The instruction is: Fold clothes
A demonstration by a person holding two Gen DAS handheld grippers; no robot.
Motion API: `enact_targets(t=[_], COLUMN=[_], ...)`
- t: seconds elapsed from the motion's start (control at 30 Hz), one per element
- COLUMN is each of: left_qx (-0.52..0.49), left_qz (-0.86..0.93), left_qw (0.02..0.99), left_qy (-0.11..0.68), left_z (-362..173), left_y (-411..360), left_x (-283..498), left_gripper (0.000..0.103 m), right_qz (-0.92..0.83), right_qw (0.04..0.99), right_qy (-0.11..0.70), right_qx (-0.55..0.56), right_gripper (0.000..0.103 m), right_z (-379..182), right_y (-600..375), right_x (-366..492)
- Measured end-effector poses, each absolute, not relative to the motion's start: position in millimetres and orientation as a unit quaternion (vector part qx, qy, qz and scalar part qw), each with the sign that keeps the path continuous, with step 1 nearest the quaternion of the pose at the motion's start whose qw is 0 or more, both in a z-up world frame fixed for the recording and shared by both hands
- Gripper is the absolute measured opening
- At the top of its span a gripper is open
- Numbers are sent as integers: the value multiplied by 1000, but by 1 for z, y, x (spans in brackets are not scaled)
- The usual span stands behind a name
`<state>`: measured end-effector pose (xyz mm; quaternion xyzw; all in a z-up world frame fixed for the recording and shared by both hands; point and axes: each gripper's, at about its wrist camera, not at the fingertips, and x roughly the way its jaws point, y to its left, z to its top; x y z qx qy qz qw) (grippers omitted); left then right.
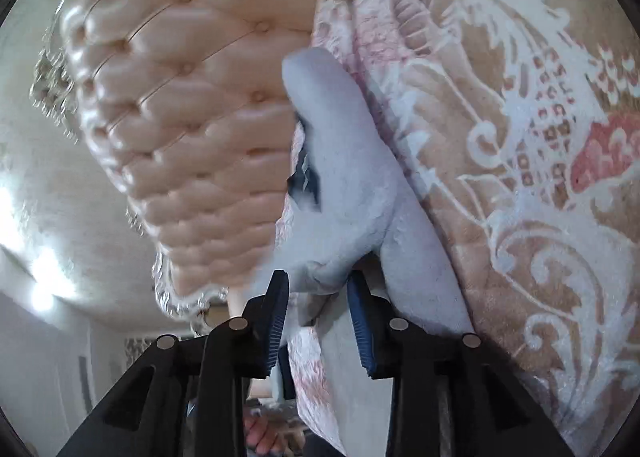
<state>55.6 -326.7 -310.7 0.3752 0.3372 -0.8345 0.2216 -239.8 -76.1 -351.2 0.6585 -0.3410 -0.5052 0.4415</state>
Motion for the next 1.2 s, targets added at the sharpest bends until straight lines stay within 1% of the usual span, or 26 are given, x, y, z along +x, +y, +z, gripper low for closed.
enact_targets(t=[0.03,0.07,0.1,0.13,0.17,0.2,0.23,0.27,0.3,0.33,0.37,0.47,0.57,0.67,0.77,0.8,0.83,0.87,0.9,0.93,1.07,1.1,1.2], left_qx=[383,384,382,381,381,380,379,374,364,355,347,326,320,316,310,308,306,306,306,306,299,298,300], left_qz=[-829,-822,-816,-810,-804,-801,-798,-797,-797,-796,-795,-792,-795,-799,-800,-798,-796,-794,-793,-792,-793,-794,-795], left_qw=[224,228,232,236,240,242,243,245,246,247,249,250,248,247,246,247,247,247,247,247,245,243,236], left_qy=[342,352,367,379,388,394,399,406,415,423,430,452,452,448,451,455,460,463,466,468,470,470,472], left_z=[-320,-329,-335,-339,-342,-344,-346,-346,-345,-344,-343,-340,-337,-333,-335,-337,-339,-341,-342,-343,-340,-340,-341], left_y=[-327,-327,-328,-329,-330,-331,-331,-332,-333,-334,-335,-336,-332,-330,-332,-333,-334,-334,-334,-334,-334,-334,-334], left_x=[60,67,73,77,81,84,87,90,93,96,98,103,105,105,103,103,103,103,104,105,109,109,106], left_gripper=[5,6,11,14,21,27,29,37,48,53,61,63,63,63,63,63,64,64,64,64,64,64,64], right_qz=[-506,-506,-507,-502,-496,-509,-525,-541,-566,-604,-641,-740,-760,-771,-782,-784,-776,-768,-761,-758,-760,-754,-685], right_qw=[442,442,442,452,464,469,474,478,478,469,458,421,418,420,399,393,399,408,412,414,404,401,397], right_qy=[-323,-305,-287,-281,-276,-270,-263,-256,-269,-275,-255,-101,-33,65,120,130,127,122,115,103,12,-21,-155], right_qx=[667,674,682,682,680,669,656,643,615,584,561,514,496,474,464,463,471,479,487,493,508,520,591], right_gripper=[37,47,52,59,62,62,62,62,62,62,62,63,63,63,63,62,53,27,13,9,8,8,8], right_z=[-347,-343,-339,-333,-327,-319,-310,-302,-292,-281,-273,-256,-254,-251,-261,-265,-269,-274,-277,-278,-274,-277,-310], right_y=[-75,-74,-73,-71,-69,-65,-61,-56,-49,-42,-38,-68,-101,-135,-143,-143,-146,-149,-152,-154,-129,-121,-93], right_x=[-240,-240,-240,-243,-247,-252,-258,-263,-270,-277,-281,-285,-282,-263,-254,-254,-255,-257,-258,-260,-285,-292,-316])
